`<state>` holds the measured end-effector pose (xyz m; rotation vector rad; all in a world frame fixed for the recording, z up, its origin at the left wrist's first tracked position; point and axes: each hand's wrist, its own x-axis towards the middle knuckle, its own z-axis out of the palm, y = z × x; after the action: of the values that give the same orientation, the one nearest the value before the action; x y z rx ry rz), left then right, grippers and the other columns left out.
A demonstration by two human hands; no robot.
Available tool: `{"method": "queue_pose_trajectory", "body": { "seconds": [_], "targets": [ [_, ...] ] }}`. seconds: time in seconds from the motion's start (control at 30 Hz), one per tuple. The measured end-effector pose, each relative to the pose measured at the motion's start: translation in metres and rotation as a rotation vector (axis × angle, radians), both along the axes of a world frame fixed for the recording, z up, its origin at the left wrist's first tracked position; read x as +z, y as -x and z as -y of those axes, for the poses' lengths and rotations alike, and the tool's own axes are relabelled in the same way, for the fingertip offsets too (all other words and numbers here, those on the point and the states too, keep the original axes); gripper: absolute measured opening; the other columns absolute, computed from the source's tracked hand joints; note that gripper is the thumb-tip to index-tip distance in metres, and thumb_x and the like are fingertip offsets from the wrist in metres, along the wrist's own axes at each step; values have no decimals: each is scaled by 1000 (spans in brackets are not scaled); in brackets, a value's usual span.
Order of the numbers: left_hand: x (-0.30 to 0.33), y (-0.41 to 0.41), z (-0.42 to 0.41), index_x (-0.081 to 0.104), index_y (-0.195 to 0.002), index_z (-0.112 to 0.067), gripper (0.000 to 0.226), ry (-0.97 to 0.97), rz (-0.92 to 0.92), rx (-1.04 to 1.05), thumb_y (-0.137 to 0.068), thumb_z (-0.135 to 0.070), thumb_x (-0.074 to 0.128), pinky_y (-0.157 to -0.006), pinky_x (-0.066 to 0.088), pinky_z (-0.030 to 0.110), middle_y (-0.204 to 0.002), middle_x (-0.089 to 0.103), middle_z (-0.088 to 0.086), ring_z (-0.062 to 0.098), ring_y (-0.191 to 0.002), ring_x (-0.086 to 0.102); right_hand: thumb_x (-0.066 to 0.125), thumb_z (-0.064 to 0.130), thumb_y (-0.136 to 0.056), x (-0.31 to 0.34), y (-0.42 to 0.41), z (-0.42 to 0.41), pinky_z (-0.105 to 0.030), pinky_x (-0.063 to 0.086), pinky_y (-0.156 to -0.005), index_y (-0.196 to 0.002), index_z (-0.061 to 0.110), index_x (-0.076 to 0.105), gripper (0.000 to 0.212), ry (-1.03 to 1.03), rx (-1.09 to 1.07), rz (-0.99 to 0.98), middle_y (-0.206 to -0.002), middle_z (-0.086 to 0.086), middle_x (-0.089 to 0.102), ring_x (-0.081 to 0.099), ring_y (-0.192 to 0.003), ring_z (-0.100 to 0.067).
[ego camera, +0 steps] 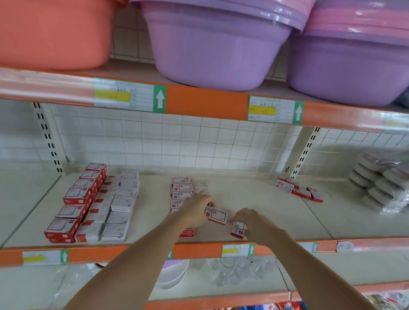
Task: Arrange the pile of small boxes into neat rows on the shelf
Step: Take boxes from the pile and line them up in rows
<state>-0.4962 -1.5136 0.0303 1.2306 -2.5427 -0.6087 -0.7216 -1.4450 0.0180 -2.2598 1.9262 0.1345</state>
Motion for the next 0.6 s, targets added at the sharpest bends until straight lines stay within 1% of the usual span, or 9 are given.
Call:
{"method": "queue_pose_trajectory", "body": {
  "seconds": [0.03, 0.1, 0.17, 0.23, 0.3, 0.4, 0.47, 0.6],
  "targets": [
    [2, -3, 1, 60, -120, -17, 41, 5, -12, 5, -83, 2, 62, -99, 41, 37, -124, 49, -2, 12, -107, 44, 64, 3, -84, -2, -2, 3, -32, 41, -102, -134, 34, 55, 59, 8, -12, 28, -138, 2, 46, 47, -123, -20],
    [2, -9, 4, 59, -124, -16, 46, 6, -44, 10, -83, 3, 63, -100, 42, 37, -128, 47, -2, 13, -111, 47, 72, 16, -86, -3, -7, 7, -33, 45, -97, -133, 25, 54, 51, 40, -15, 74, -130, -3, 46, 50, -117, -23],
    [1, -14, 8, 57, -127, -16, 49, -13, -80, 12, -84, 6, 62, -97, 44, 30, -131, 43, -3, 14, -113, 49, 71, 27, -88, -2, -16, 10, -32, 45, -91, -131, 16, 53, 48, 72, -49, 110, -125, -6, 45, 54, -111, -26],
    [1, -18, 13, 57, -126, -15, 47, -4, -118, 37, -85, 6, 61, -97, 44, 25, -130, 42, -3, 14, -116, 48, 67, 28, -91, -1, -24, 15, -31, 44, -87, -128, 12, 53, 43, 131, -94, 183, -121, -7, 48, 55, -107, -27],
    [3, -23, 17, 56, -125, -16, 44, 34, -129, 77, -85, 3, 63, -99, 44, 26, -129, 43, -3, 15, -118, 48, 65, 26, -92, 1, -31, 20, -28, 41, -85, -128, 12, 53, 40, 188, -101, 225, -119, -7, 50, 52, -109, -25],
    [3, -34, 24, 53, -130, -16, 50, 47, -129, 158, -85, 3, 62, -104, 46, 32, -131, 44, -3, 16, -120, 48, 65, 26, -93, 4, -42, 30, -27, 38, -90, -130, 13, 52, 41, 250, -90, 254, -121, -5, 51, 46, -114, -23],
    [1, -44, 30, 52, -133, -17, 54, 55, -137, 209, -84, 3, 61, -103, 47, 35, -132, 45, -4, 17, -119, 50, 63, 28, -94, 7, -50, 37, -27, 38, -93, -131, 13, 51, 42, 278, -92, 269, -122, -4, 52, 46, -116, -22],
    [-4, -61, 43, 52, -135, -15, 53, 73, -161, 302, -85, 2, 62, -101, 50, 33, -126, 46, -4, 18, -114, 55, 63, 30, -94, 9, -63, 51, -26, 38, -96, -133, 13, 52, 44, 306, -61, 279, -125, -3, 53, 45, -119, -20]
  ]
}}
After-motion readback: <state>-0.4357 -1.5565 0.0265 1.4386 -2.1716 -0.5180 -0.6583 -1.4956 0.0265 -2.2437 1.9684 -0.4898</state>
